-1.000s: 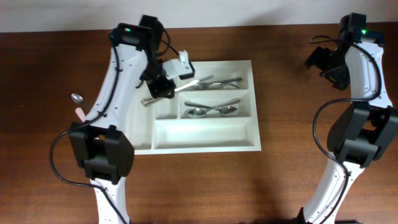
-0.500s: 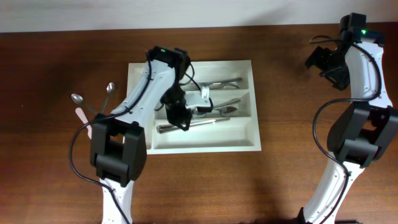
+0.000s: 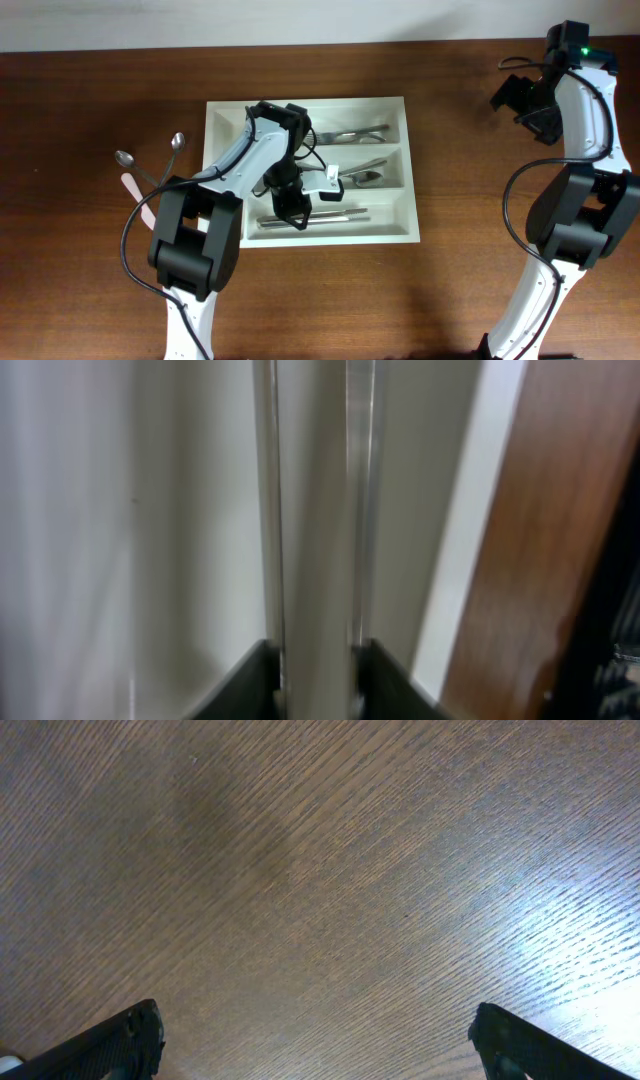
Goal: Pack container
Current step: 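Lay the utensil in the bottom compartment and open the left gripper, then move the left gripper back over the remaining cutlery pile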
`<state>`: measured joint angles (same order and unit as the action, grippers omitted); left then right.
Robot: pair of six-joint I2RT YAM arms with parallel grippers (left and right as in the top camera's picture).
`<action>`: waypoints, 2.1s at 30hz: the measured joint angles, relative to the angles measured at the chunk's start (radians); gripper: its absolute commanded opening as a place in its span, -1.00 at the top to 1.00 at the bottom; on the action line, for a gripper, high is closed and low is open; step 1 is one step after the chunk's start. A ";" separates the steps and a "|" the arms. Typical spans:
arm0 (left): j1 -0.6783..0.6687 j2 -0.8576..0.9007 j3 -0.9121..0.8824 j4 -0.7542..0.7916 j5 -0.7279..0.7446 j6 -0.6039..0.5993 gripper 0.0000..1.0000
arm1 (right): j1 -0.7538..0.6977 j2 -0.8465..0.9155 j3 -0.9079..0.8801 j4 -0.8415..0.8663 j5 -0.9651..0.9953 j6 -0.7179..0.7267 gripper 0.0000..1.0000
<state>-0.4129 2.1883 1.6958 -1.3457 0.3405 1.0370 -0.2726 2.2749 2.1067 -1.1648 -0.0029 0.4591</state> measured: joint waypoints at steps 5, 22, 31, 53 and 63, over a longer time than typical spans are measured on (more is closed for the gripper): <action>0.000 0.000 0.000 0.032 0.001 -0.001 -0.15 | 0.000 0.000 0.000 0.000 0.000 0.000 -0.98; 0.015 0.000 0.330 0.138 -0.151 -0.147 -0.05 | 0.000 0.000 0.000 0.000 0.000 0.001 -0.98; 0.171 0.000 0.391 0.198 -0.404 -0.413 -0.33 | 0.000 0.000 0.000 0.000 0.000 0.000 -0.98; 0.561 0.000 0.377 0.126 -0.178 -0.859 -0.98 | 0.000 0.000 0.000 0.000 0.000 0.001 -0.98; 0.630 0.006 0.145 0.158 -0.389 -1.204 -0.99 | 0.000 0.000 0.000 0.000 0.000 0.001 -0.98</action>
<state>0.2173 2.1948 1.8404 -1.1877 -0.0490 -0.1673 -0.2726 2.2749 2.1067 -1.1645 -0.0029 0.4599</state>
